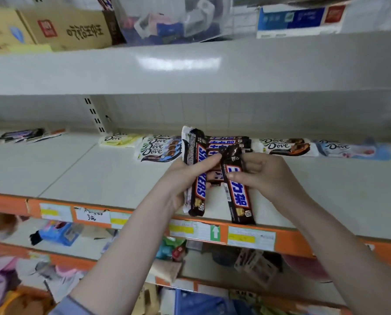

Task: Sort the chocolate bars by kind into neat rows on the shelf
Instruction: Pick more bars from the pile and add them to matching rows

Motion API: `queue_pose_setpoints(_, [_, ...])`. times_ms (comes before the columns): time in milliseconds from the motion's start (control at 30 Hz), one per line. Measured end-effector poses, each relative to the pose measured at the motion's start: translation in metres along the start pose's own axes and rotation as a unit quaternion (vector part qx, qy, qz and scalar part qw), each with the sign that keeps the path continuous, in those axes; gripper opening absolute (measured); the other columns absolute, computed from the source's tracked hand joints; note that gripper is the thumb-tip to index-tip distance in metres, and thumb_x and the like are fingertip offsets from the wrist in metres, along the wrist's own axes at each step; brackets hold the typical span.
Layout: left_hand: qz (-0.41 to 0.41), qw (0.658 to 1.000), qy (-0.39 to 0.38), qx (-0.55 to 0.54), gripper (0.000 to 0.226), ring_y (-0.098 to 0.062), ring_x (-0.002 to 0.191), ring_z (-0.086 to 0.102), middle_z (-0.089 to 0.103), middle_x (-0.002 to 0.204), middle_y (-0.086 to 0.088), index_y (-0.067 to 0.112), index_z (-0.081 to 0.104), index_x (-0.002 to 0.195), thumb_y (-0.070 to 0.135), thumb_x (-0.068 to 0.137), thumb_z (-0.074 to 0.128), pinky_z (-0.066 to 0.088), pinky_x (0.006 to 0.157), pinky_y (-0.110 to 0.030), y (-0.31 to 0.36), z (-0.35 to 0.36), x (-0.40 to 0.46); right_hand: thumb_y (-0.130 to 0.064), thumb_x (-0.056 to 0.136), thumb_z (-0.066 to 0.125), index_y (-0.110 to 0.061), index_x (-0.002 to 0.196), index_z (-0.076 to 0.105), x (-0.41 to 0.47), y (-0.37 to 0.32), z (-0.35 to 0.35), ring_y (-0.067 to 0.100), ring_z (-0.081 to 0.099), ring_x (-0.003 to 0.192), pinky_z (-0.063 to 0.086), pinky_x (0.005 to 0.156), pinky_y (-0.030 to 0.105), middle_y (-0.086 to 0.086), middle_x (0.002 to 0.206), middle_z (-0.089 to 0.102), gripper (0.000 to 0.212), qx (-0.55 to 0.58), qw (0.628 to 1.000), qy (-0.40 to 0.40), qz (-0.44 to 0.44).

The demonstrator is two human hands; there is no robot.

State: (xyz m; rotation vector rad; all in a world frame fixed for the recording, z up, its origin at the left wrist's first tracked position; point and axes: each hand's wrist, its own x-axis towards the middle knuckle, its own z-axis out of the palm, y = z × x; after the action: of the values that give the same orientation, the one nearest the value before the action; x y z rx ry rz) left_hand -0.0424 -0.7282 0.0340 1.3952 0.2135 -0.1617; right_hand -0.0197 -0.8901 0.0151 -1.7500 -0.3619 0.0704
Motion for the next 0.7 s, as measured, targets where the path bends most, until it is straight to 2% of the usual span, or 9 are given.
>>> queue_pose_setpoints(67, [0.010,1.000,-0.013,0.018,0.007,-0.004,0.046,0.062,0.068,0.056,0.003,0.012,0.064,0.084,0.007,0.080,0.068,0.048,0.044,-0.015,0.004,0.000,0.000,-0.010,0.069,0.076,-0.027,0.086,0.069,0.001,0.003,0.005,0.002,0.068,0.076,0.052,0.067,0.013,-0.007,0.085,0.072,0.025,-0.014,1.000,-0.012,0.004])
queue_pose_setpoints(133, [0.012,0.999,-0.015,0.029,0.011,-0.005,0.046,0.062,0.069,0.057,0.002,0.010,0.064,0.086,0.003,0.079,0.069,0.047,0.042,-0.015,0.006,-0.004,0.002,-0.011,0.068,0.077,-0.030,0.085,0.067,0.001,0.008,0.010,-0.006,0.064,0.075,0.046,0.063,0.004,-0.011,0.086,0.070,0.027,-0.032,0.999,-0.031,0.013])
queue_pose_setpoints(200, [0.002,0.999,-0.012,0.038,0.012,-0.006,0.045,0.061,0.068,0.056,0.002,0.008,0.063,0.088,0.004,0.079,0.070,0.047,0.042,-0.016,0.005,-0.010,0.005,-0.011,0.067,0.077,-0.033,0.085,0.064,-0.002,0.014,0.011,-0.010,0.062,0.072,0.043,0.061,0.001,-0.014,0.086,0.069,0.032,-0.062,0.996,-0.059,0.029])
queue_pose_setpoints(267, [-0.014,0.999,-0.006,0.048,0.012,-0.007,0.043,0.058,0.066,0.055,0.000,0.007,0.062,0.087,0.007,0.078,0.071,0.046,0.043,-0.017,0.003,-0.018,0.007,-0.007,0.069,0.075,-0.033,0.089,0.062,-0.008,0.022,0.008,-0.006,0.063,0.072,0.044,0.061,0.003,-0.012,0.084,0.069,0.035,-0.083,0.991,-0.099,0.046])
queue_pose_setpoints(333, [-0.028,0.998,0.001,0.058,0.010,-0.007,0.041,0.057,0.066,0.054,-0.001,0.007,0.061,0.084,0.007,0.079,0.070,0.046,0.042,-0.018,0.001,-0.025,0.009,-0.007,0.072,0.073,-0.029,0.095,0.063,-0.013,0.029,0.004,0.004,0.065,0.081,0.046,0.067,0.008,-0.007,0.086,0.069,0.033,-0.103,0.986,-0.114,0.057])
queue_pose_setpoints(433, [-0.040,0.995,0.012,0.087,0.009,-0.008,0.041,0.057,0.066,0.054,-0.001,0.007,0.061,0.084,0.004,0.079,0.069,0.047,0.042,-0.018,-0.001,-0.035,0.012,-0.010,0.076,0.070,-0.030,0.098,0.063,-0.016,0.034,-0.002,0.007,0.061,0.092,0.043,0.076,0.014,-0.009,0.092,0.068,0.031,-0.111,0.989,-0.080,0.061])
queue_pose_setpoints(533, [-0.060,0.990,0.029,0.124,0.011,-0.010,0.044,0.055,0.065,0.058,-0.005,0.007,0.063,0.083,0.002,0.077,0.071,0.047,0.042,-0.018,-0.006,-0.044,0.018,-0.014,0.080,0.066,-0.033,0.098,0.062,-0.015,0.032,-0.006,-0.001,0.058,0.088,0.041,0.068,0.009,-0.013,0.092,0.064,0.027,-0.108,0.990,-0.055,0.073])
queue_pose_setpoints(600, [-0.071,0.986,0.021,0.146,0.010,-0.012,0.044,0.054,0.062,0.060,-0.009,0.005,0.063,0.082,-0.001,0.078,0.070,0.047,0.042,-0.018,-0.009,-0.047,0.021,-0.015,0.081,0.066,-0.031,0.099,0.064,-0.015,0.032,-0.010,0.000,0.059,0.084,0.042,0.064,0.011,-0.010,0.092,0.064,0.024,-0.107,0.990,-0.040,0.084])
queue_pose_setpoints(700, [-0.082,0.982,0.013,0.167,0.010,-0.016,0.048,0.056,0.062,0.053,-0.008,0.003,0.063,0.079,-0.005,0.078,0.067,0.049,0.045,-0.021,-0.012,-0.049,0.028,-0.016,0.078,0.069,-0.029,0.097,0.067,-0.011,0.034,-0.013,0.004,0.059,0.090,0.044,0.069,0.016,-0.006,0.096,0.066,0.024,-0.131,0.988,-0.002,0.078])
